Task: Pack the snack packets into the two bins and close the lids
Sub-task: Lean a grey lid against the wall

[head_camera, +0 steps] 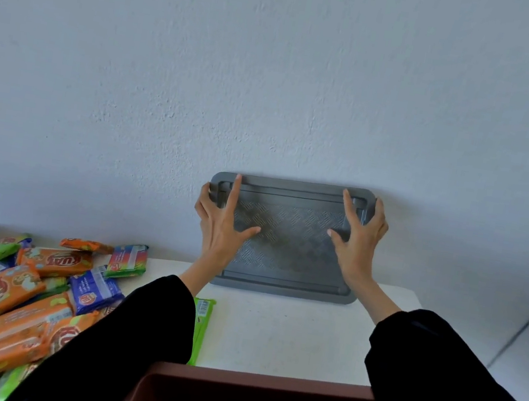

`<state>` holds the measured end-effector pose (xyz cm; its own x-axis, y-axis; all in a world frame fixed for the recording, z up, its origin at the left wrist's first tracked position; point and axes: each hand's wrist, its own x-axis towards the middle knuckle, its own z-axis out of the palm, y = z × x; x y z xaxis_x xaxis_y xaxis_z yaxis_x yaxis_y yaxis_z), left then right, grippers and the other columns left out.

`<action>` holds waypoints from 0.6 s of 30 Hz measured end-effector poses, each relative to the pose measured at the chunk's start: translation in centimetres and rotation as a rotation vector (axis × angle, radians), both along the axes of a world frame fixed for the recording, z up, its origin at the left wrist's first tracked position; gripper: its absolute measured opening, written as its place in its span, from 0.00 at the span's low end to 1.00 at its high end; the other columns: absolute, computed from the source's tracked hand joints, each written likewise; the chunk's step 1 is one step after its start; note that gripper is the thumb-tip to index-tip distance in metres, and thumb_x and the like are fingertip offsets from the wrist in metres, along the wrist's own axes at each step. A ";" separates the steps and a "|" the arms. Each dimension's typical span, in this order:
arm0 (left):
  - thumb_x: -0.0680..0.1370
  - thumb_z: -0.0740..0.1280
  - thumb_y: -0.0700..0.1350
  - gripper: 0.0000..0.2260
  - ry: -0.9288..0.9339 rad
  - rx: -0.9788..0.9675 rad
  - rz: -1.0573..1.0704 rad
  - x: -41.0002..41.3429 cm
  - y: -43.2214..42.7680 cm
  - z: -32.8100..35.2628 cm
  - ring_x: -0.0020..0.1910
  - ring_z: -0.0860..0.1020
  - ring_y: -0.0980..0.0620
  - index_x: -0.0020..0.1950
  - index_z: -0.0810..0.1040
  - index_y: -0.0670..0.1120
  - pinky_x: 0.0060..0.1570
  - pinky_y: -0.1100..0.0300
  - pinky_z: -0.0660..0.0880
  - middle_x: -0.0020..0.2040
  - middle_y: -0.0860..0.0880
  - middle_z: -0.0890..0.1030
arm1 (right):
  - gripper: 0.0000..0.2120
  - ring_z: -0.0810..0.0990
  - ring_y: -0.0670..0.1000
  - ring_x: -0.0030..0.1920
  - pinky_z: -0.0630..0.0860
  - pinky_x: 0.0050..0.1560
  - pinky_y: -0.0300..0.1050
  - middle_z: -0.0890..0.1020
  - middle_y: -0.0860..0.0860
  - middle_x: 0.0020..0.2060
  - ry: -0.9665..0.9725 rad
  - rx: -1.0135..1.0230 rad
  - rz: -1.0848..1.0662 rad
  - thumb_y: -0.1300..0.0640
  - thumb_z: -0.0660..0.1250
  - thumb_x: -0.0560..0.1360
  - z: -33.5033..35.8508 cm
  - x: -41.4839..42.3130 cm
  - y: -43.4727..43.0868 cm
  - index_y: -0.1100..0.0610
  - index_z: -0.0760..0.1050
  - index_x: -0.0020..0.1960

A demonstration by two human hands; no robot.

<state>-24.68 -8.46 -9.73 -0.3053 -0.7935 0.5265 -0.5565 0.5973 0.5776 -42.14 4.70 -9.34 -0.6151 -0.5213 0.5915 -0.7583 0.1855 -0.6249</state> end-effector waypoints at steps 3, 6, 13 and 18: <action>0.65 0.77 0.50 0.47 -0.019 0.002 0.046 -0.1 -0.5 -0.5 0.69 0.53 0.39 0.75 0.50 0.61 0.63 0.44 0.68 0.73 0.38 0.46 | 0.36 0.48 0.58 0.74 0.53 0.61 0.35 0.48 0.60 0.75 0.029 0.046 0.007 0.65 0.69 0.72 -0.3 -0.2 -0.6 0.47 0.58 0.74; 0.66 0.76 0.50 0.47 -0.044 -0.009 0.069 -0.2 -0.4 -0.5 0.70 0.52 0.40 0.75 0.48 0.61 0.63 0.43 0.68 0.74 0.39 0.45 | 0.36 0.48 0.59 0.75 0.60 0.61 0.37 0.47 0.60 0.75 0.054 0.076 -0.011 0.64 0.68 0.73 -0.3 -0.3 -0.8 0.47 0.56 0.74; 0.68 0.74 0.54 0.46 -0.127 -0.020 0.085 0.5 -0.2 -0.4 0.72 0.51 0.38 0.75 0.47 0.59 0.62 0.43 0.68 0.75 0.39 0.44 | 0.35 0.49 0.60 0.75 0.66 0.66 0.47 0.47 0.60 0.75 0.097 0.116 -0.039 0.61 0.68 0.73 -0.3 -0.3 -0.4 0.46 0.56 0.74; 0.71 0.71 0.54 0.37 -0.150 -0.057 0.003 3.1 -0.3 0.9 0.70 0.57 0.41 0.75 0.54 0.56 0.61 0.45 0.69 0.74 0.41 0.53 | 0.30 0.53 0.60 0.73 0.61 0.69 0.48 0.55 0.60 0.74 0.103 0.042 0.022 0.61 0.67 0.74 1.2 0.5 0.2 0.49 0.62 0.72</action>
<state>-21.60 -8.79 -8.82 -0.3813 -0.7650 0.5190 -0.6361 0.6245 0.4532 -41.67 4.92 -8.10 -0.5403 -0.5596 0.6284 -0.8224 0.1931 -0.5352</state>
